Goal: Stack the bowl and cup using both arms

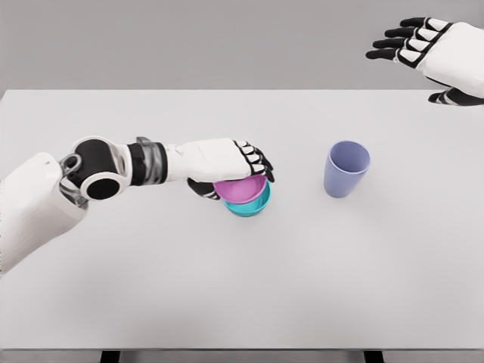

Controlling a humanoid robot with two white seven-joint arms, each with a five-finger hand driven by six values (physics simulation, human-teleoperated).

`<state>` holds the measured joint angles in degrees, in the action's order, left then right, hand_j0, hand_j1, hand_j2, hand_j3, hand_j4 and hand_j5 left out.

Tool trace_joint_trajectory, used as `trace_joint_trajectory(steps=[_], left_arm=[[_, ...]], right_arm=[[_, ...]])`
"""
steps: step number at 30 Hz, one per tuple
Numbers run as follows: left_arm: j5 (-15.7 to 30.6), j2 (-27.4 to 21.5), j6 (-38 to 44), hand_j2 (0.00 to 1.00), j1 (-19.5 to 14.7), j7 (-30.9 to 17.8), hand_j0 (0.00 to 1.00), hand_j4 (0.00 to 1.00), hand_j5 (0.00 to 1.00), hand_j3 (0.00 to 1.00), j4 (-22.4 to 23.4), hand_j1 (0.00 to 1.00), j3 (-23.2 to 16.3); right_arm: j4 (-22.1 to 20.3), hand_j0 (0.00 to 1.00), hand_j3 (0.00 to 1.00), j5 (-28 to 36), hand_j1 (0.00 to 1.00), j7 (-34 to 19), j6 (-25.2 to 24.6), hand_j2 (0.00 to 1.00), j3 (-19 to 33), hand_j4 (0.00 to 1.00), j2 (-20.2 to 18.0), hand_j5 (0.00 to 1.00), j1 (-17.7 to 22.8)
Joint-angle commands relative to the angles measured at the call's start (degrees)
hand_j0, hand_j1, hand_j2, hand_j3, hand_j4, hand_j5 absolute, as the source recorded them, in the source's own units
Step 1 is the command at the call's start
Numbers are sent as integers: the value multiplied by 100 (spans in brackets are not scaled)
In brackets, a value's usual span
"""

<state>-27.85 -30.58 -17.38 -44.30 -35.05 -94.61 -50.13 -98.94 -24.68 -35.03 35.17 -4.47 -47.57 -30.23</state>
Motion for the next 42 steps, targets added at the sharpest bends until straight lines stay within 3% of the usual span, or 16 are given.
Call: trace_joint_trajectory(steps=[1, 15, 16, 18, 19, 24, 29, 30, 32, 33, 34, 35, 36, 39, 40, 42], left_arm=[[-53, 79, 15, 69, 0, 5, 69, 69, 69, 69, 92, 69, -76], [-80, 131, -11, 71, 9, 5, 71, 71, 71, 71, 206, 71, -103], [-80, 131, -38, 76, 0, 5, 76, 76, 76, 76, 206, 76, -103], [-80, 122, -38, 97, 0, 5, 97, 97, 97, 97, 206, 97, -103], [-80, 122, -46, 99, 0, 5, 99, 99, 99, 99, 206, 99, -103], [-80, 114, -46, 100, 0, 5, 100, 100, 100, 100, 206, 100, -103], [-45, 87, -46, 100, 0, 5, 100, 100, 100, 100, 153, 100, -94], [-18, 79, -55, 100, 0, 5, 100, 100, 100, 100, 118, 100, -76], [25, 17, -64, 100, -44, 5, 100, 100, 100, 100, -92, 100, -24], [174, -140, -64, 100, -53, 5, 100, 100, 100, 100, -267, 100, -6], [613, -466, -64, 100, -88, 5, 100, 100, 100, 100, -409, 100, 38], [1131, -791, -125, 100, -254, 5, 100, 100, 100, 100, -462, 100, 38], [1317, -923, -344, 100, -307, 5, 100, 100, 100, 100, -497, 100, 47], [2371, -1459, -1706, 100, -325, 5, 100, 100, 100, 100, -497, 100, 574], [3142, -1687, -1762, 100, -290, 5, 100, 100, 100, 100, -488, 100, 784], [4777, -2197, -1762, 100, -255, 5, 100, 100, 100, 100, -418, 100, 855]], right_arm=[[-2, 100, 100, 24, 100, 3, -17, 100, -19, 100, 46, 100, 0], [-2, 100, 100, 24, 100, 3, -17, 100, -72, 100, 239, 100, -97], [-2, 100, 100, 24, 100, 3, -17, 100, -72, 100, 248, 100, -105], [-2, 100, 100, 24, 100, 3, -17, 100, -63, 100, 222, 100, -97], [6, 100, 100, 24, 100, 3, -17, 100, -54, 100, 178, 100, -97], [-29, 100, 100, 24, 100, 3, -17, 100, 7, 100, -139, 100, -26], [-73, 100, 100, 68, 100, 3, -17, 100, -282, 100, -86, 100, -61], [15, 100, 100, 121, 100, 3, -17, 100, -309, 100, -191, 100, -70], [331, 100, 100, 296, 100, 3, -17, 100, -327, 100, -964, 100, -79], [506, 100, 100, 445, 100, 3, -17, 100, -327, 100, -1140, 100, -62], [516, 100, 100, 464, 100, 3, -17, 100, -362, 100, -1202, 100, -18], [490, 100, 100, 420, 100, 3, -17, 100, -738, 100, -1264, 100, -61], [472, 100, 100, 393, 100, 3, -17, 100, -862, 100, -1202, 100, -79], [463, 100, 100, 393, 100, 3, -17, 100, -1442, 100, -1211, 100, -298], [524, 100, 100, 393, 100, 3, -17, 100, -1932, 100, -1176, 100, -622], [1042, 100, 100, 393, 100, 3, -17, 100, -2646, 100, -886, 100, -1238]])
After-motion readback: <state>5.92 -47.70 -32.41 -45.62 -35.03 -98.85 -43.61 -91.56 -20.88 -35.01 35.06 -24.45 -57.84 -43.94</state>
